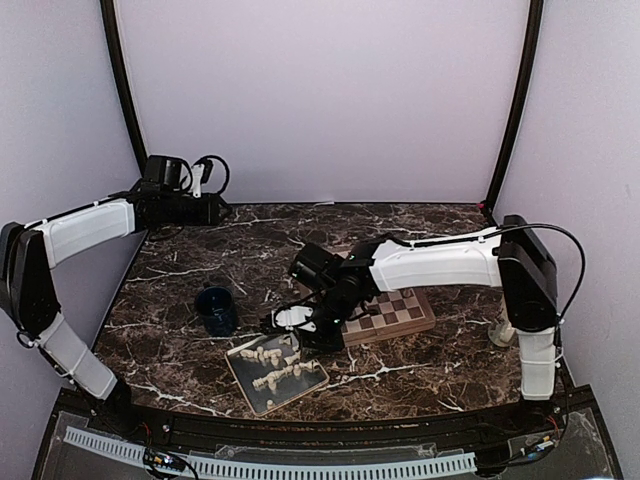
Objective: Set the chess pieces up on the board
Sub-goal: Pick up the pawn from the storage box.
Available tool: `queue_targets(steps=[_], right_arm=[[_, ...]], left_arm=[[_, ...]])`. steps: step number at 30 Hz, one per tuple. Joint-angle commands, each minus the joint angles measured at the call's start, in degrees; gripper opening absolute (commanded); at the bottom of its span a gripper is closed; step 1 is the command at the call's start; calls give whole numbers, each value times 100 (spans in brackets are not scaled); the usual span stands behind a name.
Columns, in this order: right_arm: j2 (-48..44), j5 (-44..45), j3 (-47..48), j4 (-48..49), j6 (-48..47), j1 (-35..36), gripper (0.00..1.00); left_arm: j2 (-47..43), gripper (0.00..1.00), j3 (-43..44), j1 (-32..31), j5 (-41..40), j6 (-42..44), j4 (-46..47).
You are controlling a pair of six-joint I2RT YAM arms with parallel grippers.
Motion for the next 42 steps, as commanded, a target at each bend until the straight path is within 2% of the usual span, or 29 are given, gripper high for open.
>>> queue_targets(steps=[1,13,24,32,39,42], right_arm=[[243,51,333,-183,-77,168,29],[565,37,505,-292,-186,394,29],[702,149,582,-246,-110,449,20],[880,246,724,-266,-60,460,20],[803,91,836,-380,-63,485,9],[654,-276,834,-506,-137,479,8]], left_arm=[[-495,43,-165,28,322,-86,237],[-635,43,-234,26,339,-52,184],[-579,43,-252,26,427,-81,195],[-525,43,-235,22,485,-86,180],[-517,43,-235,28,503,-72,186],[-516,43,-235,29,516,-76,178]])
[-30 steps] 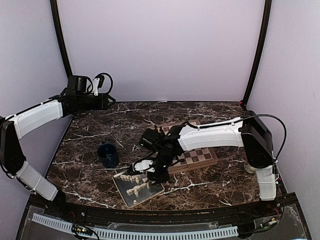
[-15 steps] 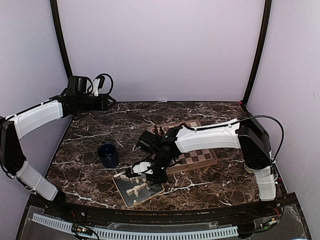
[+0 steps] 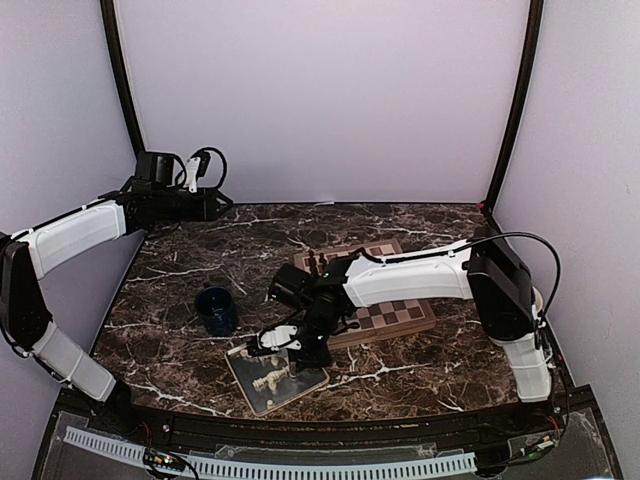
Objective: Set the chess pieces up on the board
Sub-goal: Pick up the pawn from the storage box, then place the pawn on a2.
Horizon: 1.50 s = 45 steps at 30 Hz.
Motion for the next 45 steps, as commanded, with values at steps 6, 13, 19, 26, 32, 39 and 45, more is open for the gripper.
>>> queue_targets(steps=[6,13,19,26,32,39,45], right_arm=[[-360,-490,89,-412,-78,60,6],[-1241,-29,-704,-224,22,-489,7],[-2215,359,-1667,85,164,-1456,7],[-2881,764,-2583,371,281,-2647,7],[-3123,1016,-3265,622,354,-3001,7],[-3003,1150,-3514,710,332,-3096,7],[-2953,1176,-3528,766,344,-3105,11]], left_arm=[[-17,43,-73,-11,125,-2,82],[-23,43,-82,-16,133,21,72],[-14,43,-77,-14,118,52,60],[56,43,-68,-18,150,58,50],[95,43,-64,-18,150,55,52],[105,43,-60,-17,169,51,39],[92,43,-60,-10,185,51,49]])
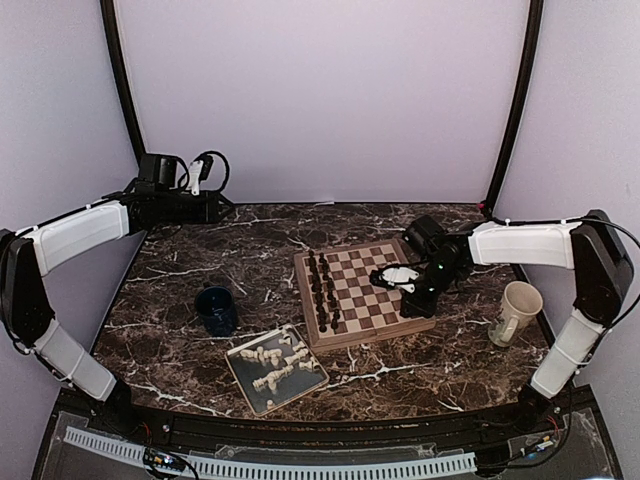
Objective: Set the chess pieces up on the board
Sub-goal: Place the pawn on a2, then pick up the rook from the storage box.
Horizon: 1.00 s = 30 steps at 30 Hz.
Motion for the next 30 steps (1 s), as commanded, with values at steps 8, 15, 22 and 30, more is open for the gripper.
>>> queue_targets(steps=[8,15,22,30], right_arm=[[-24,22,72,89,96,-39,32],[-207,-719,994,-599,37,23,43],[322,-721,2062,-795,12,847,38],[1475,-906,3233,-880,12,2136,33]], left_arm=[[-72,43,-60,-16,112,56,43],[-97,43,-58,-16,129,55,42],[-133,43,-73,-13,129,50,52],[-160,43,-103,-18,146,29,65]])
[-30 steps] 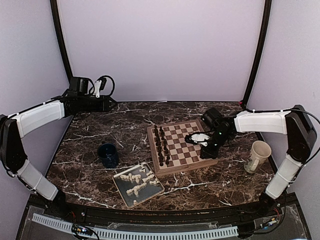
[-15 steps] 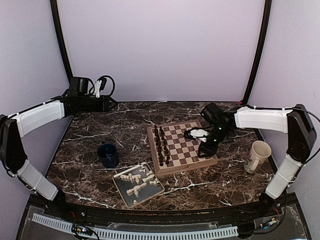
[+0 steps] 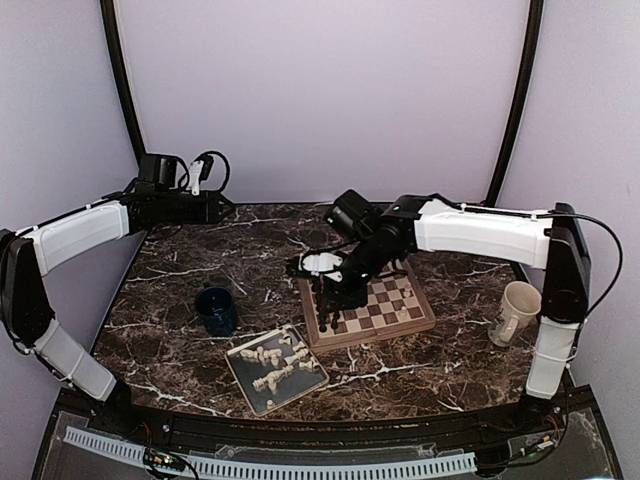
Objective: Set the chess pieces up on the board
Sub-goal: Pick up the rook from the storage box.
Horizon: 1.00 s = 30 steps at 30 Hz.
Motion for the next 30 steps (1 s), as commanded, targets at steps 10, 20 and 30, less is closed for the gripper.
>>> queue_targets(steps=[10,20,30], right_arm=[[1686,-123,1357,-152,-164,1654,39],[2274,-158,1736,-198,-217,1884,41],[2533,-340,1885,-214,-230,1954,34]], left_arm=[[-263,43,-132,-16,82,29,66],[-309,43,-145,-18,131,12,83],[-336,43,-154,-16,149,5,89]])
